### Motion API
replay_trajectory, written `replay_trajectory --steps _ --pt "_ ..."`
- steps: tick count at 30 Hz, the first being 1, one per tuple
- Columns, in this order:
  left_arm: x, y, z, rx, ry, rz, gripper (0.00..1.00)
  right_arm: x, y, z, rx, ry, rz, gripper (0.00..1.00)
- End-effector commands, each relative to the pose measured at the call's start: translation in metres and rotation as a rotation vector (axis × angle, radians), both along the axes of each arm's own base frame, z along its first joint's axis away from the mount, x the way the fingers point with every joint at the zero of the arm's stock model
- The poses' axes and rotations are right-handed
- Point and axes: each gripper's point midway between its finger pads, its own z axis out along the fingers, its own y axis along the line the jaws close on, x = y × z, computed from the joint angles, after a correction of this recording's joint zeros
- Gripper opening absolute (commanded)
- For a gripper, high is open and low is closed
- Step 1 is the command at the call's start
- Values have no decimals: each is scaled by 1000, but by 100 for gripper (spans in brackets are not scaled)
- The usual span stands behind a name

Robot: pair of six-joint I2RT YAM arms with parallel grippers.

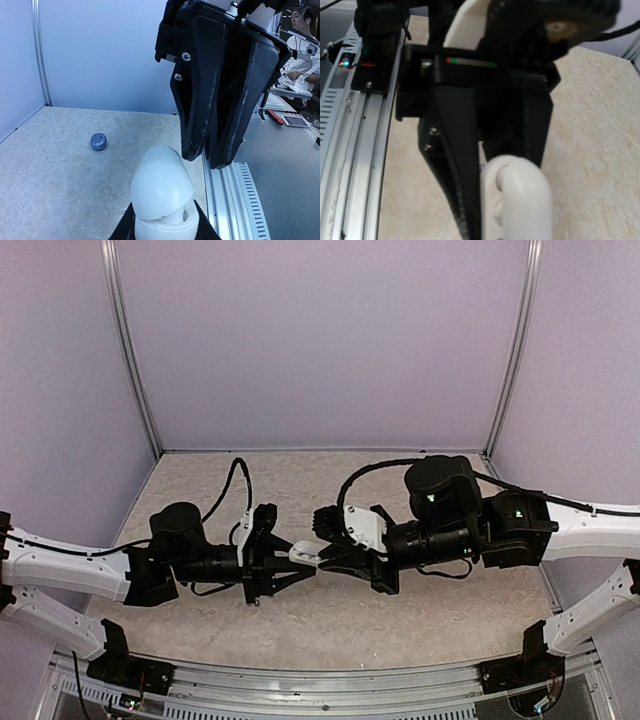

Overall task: Insert the wireless bluetooth earbuds into the charging case
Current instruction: Adjust the charging case with the earbuds at the center of the board.

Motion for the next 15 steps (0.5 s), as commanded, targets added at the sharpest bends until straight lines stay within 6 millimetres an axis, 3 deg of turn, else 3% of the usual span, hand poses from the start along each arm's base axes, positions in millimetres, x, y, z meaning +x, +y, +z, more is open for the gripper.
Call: replay_trajectory --steps 1,6,10,15 --pt "3 -3 16 -40 -20 0 0 -7 2 5 30 5 23 17" --pt "6 -2 16 -45 -22 18 0 2 -1 30 103 -27 -38 23" --pt "4 -3 17 -48 -24 9 0 12 -2 27 94 -53 -85 20" --pt "3 -2 18 -51 -26 5 0 -17 1 31 124 -18 58 12"
